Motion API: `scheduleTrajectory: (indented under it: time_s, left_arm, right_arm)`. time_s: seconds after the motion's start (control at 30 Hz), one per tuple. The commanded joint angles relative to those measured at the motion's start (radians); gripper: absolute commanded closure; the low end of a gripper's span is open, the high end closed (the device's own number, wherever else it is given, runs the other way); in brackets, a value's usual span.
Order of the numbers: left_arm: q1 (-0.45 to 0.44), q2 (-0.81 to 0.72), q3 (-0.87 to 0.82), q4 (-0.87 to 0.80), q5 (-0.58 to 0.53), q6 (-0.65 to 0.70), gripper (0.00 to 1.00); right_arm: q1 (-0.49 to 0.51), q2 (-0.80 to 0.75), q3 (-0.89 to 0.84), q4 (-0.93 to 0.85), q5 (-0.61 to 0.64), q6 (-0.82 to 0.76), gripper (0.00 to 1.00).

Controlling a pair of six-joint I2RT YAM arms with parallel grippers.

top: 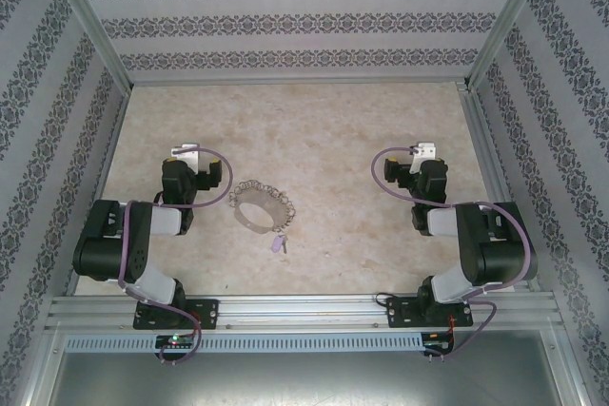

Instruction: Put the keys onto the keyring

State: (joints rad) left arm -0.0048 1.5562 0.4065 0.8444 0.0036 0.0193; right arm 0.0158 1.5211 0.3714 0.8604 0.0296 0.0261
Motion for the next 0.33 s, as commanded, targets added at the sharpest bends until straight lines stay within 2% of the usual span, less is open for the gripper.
scheduleTrajectory:
  time_s: [0.0,0.3]
  left_arm:
    - [0.009,0.005,0.012,-0.019,0.029,-0.019,0.00]
    - [0.010,0.005,0.012,-0.021,0.030,-0.019,0.00]
  right_arm:
    - [0.006,-0.011,0.015,0.031,0.016,-0.001,0.02]
    - [-0.008,-0.015,0.009,0.039,-0.019,0.002,0.02]
